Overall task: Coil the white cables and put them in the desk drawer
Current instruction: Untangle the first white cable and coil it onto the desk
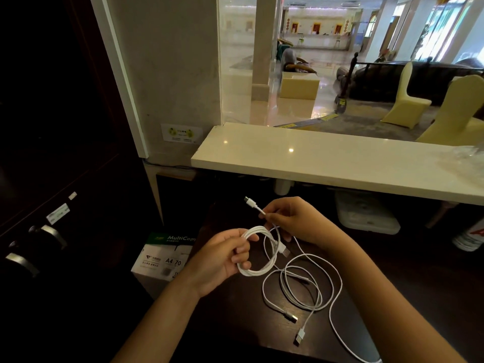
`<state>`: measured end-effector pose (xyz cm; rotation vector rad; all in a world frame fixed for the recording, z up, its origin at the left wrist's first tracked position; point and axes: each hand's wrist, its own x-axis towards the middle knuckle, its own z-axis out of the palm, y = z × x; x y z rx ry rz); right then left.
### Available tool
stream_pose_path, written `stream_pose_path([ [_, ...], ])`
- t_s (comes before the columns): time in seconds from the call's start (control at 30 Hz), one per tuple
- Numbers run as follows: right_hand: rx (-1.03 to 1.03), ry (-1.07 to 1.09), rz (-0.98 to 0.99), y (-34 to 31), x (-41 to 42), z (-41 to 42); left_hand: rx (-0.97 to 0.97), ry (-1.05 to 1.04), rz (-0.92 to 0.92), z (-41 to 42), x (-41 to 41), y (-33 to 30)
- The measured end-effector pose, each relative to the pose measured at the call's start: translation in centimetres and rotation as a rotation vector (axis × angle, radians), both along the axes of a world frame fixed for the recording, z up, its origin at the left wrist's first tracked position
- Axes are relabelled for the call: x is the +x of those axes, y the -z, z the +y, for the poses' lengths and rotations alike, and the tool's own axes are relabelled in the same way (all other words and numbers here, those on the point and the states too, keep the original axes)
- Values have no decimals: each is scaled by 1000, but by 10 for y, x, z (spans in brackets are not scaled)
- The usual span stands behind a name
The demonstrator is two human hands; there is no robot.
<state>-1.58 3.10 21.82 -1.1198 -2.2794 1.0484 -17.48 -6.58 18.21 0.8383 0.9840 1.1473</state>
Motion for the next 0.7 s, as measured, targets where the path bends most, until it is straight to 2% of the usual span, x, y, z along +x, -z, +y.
stream_pose_path([
  [0.13,-59,16,99,12,-5,-4,45,45,125,1,-6,-4],
  [0.23,-179,172,291,27,-13,-7,40,-94,185,2,-7,1],
  [0.3,-287,302,424,32,-16,-10,10,-178,89,1,-7,9],
  [0.4,-482,432,662,35,-18,-16,-26,-218,-230,-1,-4,17],
  [0.47,-556,467,740,38,-20,-19,-16,-263,-362,-1,0,18],
  [0.57,-584,468,763,43,-22,-20,13,-342,-443,3,5,16],
  [0.7,-520,472,764,43,-16,-15,39,-370,-448,6,3,14],
])
